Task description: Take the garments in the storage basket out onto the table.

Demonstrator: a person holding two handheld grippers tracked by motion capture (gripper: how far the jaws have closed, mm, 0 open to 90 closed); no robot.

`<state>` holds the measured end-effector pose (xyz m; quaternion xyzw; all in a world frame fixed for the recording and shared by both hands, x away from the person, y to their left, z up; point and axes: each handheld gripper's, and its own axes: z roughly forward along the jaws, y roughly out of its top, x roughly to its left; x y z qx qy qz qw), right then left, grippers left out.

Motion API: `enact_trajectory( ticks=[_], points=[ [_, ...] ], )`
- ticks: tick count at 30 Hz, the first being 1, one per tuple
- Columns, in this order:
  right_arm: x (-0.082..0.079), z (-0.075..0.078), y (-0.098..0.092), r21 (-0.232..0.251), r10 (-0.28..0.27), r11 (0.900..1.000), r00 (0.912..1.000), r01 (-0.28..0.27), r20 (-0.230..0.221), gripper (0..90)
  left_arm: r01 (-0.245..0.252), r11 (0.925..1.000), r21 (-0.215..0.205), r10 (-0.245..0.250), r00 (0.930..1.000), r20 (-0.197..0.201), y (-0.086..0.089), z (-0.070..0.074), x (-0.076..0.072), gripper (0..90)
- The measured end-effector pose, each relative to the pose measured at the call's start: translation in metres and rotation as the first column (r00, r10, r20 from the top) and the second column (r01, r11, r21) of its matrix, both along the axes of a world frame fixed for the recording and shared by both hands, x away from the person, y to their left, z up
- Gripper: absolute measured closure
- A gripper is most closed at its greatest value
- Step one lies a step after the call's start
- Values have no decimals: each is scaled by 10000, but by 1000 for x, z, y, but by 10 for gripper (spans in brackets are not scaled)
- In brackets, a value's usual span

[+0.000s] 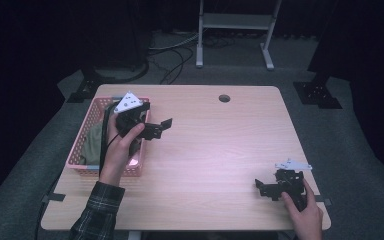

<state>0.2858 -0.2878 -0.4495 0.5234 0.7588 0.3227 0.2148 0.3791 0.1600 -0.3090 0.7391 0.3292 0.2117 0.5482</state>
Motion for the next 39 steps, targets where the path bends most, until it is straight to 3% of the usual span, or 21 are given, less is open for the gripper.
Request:
enact_trajectory(
  ticks=[39],
  points=[
    [0,0,0,4,1,10000,10000,-1,-2,0,-937,9950,-348,948,9950,315,42,8,-2,0]
  ],
)
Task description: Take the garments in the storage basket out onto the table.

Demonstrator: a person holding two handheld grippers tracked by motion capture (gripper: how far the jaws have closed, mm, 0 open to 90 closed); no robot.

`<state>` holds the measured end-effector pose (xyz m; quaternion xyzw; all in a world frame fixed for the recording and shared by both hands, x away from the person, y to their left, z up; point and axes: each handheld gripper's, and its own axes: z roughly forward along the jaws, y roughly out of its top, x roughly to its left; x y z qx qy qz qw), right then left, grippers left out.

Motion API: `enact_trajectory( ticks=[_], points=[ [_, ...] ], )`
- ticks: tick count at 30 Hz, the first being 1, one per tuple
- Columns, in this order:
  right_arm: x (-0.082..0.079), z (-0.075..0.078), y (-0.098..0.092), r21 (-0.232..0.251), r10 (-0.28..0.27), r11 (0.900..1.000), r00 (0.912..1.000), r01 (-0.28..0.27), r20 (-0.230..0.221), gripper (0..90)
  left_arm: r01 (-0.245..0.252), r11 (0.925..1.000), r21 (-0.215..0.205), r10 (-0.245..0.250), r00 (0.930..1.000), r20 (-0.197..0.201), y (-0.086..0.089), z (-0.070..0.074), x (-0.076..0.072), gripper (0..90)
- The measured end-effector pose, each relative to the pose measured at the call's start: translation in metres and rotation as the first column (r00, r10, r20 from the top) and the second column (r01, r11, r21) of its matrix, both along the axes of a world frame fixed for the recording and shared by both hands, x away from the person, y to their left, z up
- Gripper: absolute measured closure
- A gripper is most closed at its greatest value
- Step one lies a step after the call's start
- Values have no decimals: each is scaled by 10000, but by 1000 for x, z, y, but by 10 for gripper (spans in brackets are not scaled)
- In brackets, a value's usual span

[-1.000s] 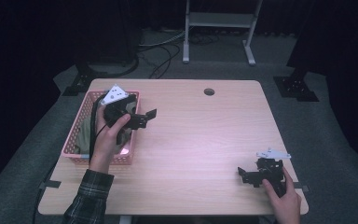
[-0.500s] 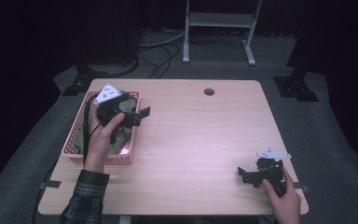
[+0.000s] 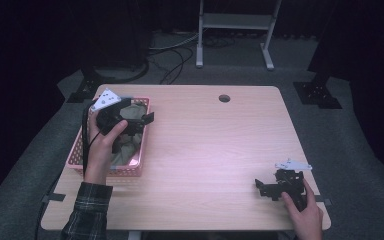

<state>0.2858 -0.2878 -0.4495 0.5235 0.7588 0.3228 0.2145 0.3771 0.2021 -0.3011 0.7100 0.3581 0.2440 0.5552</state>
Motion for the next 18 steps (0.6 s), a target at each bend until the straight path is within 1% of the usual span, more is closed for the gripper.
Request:
enact_trajectory(
  ticks=[12,18],
  points=[
    [0,0,0,-12,13,10000,10000,-13,13,0,-374,9993,-77,375,9993,94,17,2,-1,0],
    [0,0,0,-4,6,10000,10000,-6,7,0,-565,9984,-43,565,9983,122,25,2,-2,0]
  ],
)
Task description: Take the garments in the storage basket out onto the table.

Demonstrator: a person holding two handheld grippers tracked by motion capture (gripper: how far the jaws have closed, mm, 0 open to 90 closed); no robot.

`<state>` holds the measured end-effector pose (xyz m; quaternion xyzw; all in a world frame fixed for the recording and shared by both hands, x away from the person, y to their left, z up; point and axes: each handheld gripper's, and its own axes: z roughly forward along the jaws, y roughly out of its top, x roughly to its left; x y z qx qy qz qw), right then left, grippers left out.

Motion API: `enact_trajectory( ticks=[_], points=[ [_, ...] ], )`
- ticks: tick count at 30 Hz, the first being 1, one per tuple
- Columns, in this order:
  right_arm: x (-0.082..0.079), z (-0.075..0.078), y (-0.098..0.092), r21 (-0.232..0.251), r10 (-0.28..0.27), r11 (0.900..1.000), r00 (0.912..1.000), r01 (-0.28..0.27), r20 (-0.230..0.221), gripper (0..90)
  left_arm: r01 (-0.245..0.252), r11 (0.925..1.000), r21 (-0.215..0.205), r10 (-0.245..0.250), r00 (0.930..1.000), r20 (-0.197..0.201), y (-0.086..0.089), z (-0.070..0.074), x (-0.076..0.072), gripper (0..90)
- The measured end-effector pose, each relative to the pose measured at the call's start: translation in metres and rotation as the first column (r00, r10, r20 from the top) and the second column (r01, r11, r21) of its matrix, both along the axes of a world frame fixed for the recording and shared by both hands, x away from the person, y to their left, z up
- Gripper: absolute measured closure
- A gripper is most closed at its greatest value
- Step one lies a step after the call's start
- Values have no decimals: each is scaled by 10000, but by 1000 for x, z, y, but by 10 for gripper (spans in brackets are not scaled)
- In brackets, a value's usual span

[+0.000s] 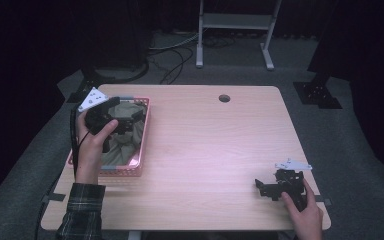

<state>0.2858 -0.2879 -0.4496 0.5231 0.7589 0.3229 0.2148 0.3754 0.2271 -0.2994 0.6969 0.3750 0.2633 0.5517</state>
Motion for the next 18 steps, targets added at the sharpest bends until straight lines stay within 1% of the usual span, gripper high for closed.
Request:
enact_trajectory(
  ticks=[10,18],
  points=[
    [0,0,0,-1,-1,10000,10000,1,0,0,-441,9990,-59,441,9990,40,16,0,-1,0],
    [0,0,0,-2,1,10000,10000,-1,1,0,-855,9963,-97,856,9963,80,30,1,-4,0]
  ],
)
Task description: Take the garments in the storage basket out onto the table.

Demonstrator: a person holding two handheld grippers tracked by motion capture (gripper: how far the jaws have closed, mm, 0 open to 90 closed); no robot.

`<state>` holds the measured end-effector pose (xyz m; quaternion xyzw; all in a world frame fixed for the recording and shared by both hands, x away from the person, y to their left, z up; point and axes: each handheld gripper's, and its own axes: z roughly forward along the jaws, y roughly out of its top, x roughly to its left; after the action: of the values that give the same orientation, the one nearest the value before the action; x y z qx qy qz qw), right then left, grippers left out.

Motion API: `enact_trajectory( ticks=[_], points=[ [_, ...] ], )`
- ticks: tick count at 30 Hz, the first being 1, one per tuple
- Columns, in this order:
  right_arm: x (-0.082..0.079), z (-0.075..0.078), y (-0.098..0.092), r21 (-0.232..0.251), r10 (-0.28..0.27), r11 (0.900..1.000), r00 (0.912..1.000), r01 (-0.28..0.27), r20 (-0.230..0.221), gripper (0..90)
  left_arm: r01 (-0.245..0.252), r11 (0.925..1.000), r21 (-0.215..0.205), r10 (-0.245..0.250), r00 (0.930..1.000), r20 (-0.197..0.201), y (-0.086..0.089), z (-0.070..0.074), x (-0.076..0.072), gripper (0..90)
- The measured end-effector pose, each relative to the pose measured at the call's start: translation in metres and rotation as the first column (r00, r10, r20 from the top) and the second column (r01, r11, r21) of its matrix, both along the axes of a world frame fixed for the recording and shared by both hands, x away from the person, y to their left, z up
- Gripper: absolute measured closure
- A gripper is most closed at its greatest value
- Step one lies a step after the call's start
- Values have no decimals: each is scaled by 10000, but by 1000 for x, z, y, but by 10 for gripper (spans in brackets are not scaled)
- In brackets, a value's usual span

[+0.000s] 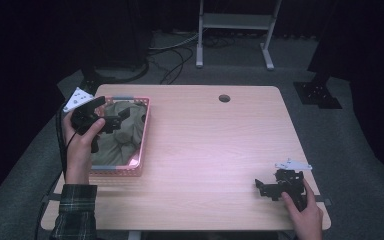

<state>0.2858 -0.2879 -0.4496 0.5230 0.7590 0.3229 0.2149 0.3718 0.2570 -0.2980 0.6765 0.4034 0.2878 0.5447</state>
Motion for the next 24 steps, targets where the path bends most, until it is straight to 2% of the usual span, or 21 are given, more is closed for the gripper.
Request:
enact_trajectory(
  ticks=[11,14,24],
  points=[
    [0,0,0,0,1,10000,10000,-1,1,0,-264,9996,-111,264,9997,0,12,-1,-2,0],
    [0,0,0,-1,1,10000,10000,-1,0,0,-467,9989,52,467,9989,-29,17,-3,-2,0],
    [0,0,0,0,0,10000,10000,0,0,0,-728,9972,157,730,9972,-143,25,-9,0,0]
  ],
)
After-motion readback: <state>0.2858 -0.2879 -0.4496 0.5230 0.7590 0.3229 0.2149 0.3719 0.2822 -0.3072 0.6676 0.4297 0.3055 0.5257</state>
